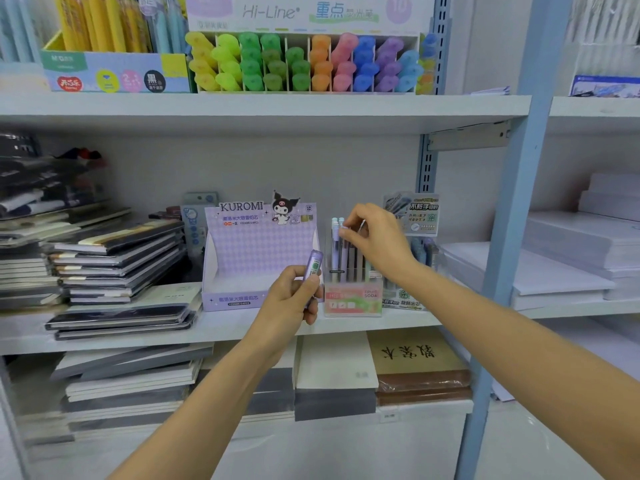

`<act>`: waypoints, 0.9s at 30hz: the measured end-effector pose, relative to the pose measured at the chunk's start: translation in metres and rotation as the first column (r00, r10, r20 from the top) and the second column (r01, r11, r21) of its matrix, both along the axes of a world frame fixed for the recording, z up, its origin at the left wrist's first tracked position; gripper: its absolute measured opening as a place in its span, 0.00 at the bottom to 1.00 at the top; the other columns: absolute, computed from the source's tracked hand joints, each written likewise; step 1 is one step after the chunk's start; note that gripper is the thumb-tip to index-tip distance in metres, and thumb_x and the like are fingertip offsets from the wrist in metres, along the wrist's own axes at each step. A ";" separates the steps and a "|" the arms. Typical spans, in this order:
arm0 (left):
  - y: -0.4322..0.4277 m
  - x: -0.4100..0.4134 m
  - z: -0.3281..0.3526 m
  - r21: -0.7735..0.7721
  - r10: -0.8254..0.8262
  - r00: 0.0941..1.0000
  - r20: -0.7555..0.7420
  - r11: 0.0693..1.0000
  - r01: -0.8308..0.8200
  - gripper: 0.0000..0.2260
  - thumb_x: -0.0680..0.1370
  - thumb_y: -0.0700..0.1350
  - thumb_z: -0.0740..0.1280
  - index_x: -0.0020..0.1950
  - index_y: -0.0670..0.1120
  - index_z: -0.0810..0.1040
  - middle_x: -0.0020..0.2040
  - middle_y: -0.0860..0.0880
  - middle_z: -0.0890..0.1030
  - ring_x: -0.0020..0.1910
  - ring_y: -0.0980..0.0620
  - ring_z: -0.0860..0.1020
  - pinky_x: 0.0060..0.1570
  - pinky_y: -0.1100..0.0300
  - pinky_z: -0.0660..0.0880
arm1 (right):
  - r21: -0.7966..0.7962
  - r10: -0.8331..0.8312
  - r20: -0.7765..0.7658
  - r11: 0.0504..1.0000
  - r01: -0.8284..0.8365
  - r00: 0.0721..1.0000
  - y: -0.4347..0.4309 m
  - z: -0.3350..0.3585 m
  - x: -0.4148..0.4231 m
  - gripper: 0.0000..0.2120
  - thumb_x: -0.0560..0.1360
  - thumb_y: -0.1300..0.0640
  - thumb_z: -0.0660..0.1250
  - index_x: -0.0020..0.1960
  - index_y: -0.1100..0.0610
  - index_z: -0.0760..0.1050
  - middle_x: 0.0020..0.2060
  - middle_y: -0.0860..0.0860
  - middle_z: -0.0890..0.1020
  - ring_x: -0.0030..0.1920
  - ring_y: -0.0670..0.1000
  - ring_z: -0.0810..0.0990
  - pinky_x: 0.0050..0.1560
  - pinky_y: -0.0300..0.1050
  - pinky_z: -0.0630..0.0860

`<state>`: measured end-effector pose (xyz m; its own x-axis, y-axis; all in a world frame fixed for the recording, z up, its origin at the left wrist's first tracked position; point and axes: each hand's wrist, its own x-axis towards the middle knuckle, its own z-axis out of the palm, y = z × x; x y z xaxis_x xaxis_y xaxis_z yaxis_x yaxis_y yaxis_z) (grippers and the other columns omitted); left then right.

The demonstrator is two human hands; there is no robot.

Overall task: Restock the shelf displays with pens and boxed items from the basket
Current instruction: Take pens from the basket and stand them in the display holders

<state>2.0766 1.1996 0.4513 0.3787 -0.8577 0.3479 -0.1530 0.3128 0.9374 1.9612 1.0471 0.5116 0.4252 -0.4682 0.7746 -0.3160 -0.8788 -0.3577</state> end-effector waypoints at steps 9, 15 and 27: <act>-0.001 -0.006 0.000 0.011 0.008 0.999 0.042 1.000 -0.008 0.07 0.83 0.43 0.60 0.56 0.42 0.75 0.37 0.48 0.76 0.30 0.55 0.70 0.33 0.62 0.72 | 0.220 0.140 0.102 0.962 -0.159 0.985 0.015 0.005 -0.018 0.08 0.77 0.51 0.67 0.54 0.51 0.79 0.40 0.46 0.79 0.35 0.40 0.74 0.38 0.37 0.72; -0.004 -0.032 0.003 -0.020 -0.040 0.996 0.080 0.999 0.041 0.07 0.82 0.43 0.61 0.55 0.42 0.76 0.36 0.50 0.77 0.30 0.54 0.71 0.34 0.62 0.72 | 0.506 0.512 0.098 0.713 -0.486 0.853 0.037 -0.017 -0.050 0.12 0.76 0.57 0.70 0.60 0.55 0.79 0.50 0.52 0.84 0.48 0.53 0.82 0.46 0.43 0.81; -0.037 -0.086 -0.028 -0.236 0.266 0.357 0.895 0.963 -0.127 0.18 0.81 0.49 0.62 0.71 0.48 0.68 0.70 0.52 0.69 0.72 0.53 0.61 0.72 0.57 0.57 | 0.473 0.028 0.270 0.867 -0.158 0.962 -0.012 -0.047 -0.151 0.03 0.80 0.62 0.63 0.51 0.59 0.68 0.49 0.62 0.82 0.46 0.55 0.84 0.41 0.43 0.81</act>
